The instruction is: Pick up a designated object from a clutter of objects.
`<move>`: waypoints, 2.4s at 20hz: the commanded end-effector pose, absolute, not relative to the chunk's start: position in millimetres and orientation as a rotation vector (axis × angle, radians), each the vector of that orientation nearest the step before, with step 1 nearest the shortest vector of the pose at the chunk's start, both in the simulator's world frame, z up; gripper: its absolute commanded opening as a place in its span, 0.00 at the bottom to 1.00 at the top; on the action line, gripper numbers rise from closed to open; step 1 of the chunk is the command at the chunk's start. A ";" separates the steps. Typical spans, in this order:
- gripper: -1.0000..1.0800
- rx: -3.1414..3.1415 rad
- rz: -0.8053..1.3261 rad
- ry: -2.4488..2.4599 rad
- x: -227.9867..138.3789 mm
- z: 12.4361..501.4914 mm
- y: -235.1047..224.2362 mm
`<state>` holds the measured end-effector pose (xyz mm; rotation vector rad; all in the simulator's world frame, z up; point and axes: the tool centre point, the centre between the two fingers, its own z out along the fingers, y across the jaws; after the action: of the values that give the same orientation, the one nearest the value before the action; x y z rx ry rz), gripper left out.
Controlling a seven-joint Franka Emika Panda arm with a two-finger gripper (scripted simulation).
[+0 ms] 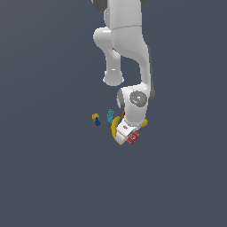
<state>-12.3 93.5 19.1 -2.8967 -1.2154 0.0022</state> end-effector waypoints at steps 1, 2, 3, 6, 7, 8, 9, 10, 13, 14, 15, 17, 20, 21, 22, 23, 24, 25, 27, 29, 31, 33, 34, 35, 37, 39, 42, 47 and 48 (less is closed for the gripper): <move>0.96 -2.897 0.000 -1.216 -11.6 15.5 93.6; 0.96 -2.897 0.000 -1.216 -11.6 15.2 93.6; 0.00 -2.897 0.000 -1.216 -11.6 15.2 93.6; 0.00 -2.897 0.000 -1.216 -11.6 15.2 93.6; 0.00 -2.897 0.000 -1.216 -11.6 15.2 93.6; 0.00 -2.897 0.000 -1.216 -11.6 15.2 93.6; 0.00 -2.897 0.000 -1.216 -11.6 15.2 93.6; 0.00 -2.897 0.000 -1.216 -11.6 15.2 93.6; 0.00 -2.897 -0.001 -1.216 -11.4 15.9 93.3; 0.00 -2.897 -0.001 -1.216 -11.3 16.2 93.1; 0.00 -2.897 -0.001 -1.216 -11.2 17.0 92.4; 0.00 -2.897 -0.001 -1.216 -10.6 20.1 89.8; 0.00 -2.897 -0.001 -1.216 -8.8 28.9 82.5; 0.00 -2.897 -0.001 -1.216 -8.0 32.9 79.2; 0.00 -2.897 -0.001 -1.216 -7.1 37.6 75.4; 0.00 -2.897 -0.001 -1.216 -6.1 42.8 71.1; 0.00 -2.897 -0.001 -1.216 -5.0 48.5 66.4; 0.00 -2.897 -0.001 -1.216 -3.7 54.8 61.3; 0.00 -2.897 -0.001 -1.217 -1.0 68.9 50.2; 0.00 -2.897 -0.001 -1.217 2.2 84.8 37.3; 0.00 -2.896 -0.001 -1.217 5.8 102.5 23.1; 0.00 -2.896 -0.001 -1.217 9.7 121.5 7.8; 0.00 -2.895 -0.002 -1.217 11.7 131.3 0.1; 0.00 -2.895 -0.002 -1.217 13.8 141.2 -7.8; 0.00 -2.894 -0.002 -1.217 17.9 161.0 -23.6; 0.00 -2.894 -0.002 -1.217 22.2 181.0 -39.6; 0.00 -2.893 -0.003 -1.217 28.6 210.7 -63.3; 0.00 -2.893 -0.003 -1.217 39.6 258.9 -102.2; 0.00 -2.894 -0.003 -1.217 41.9 268.4 -109.9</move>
<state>39.2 -98.2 253.7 -2.8944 -1.2164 -0.0040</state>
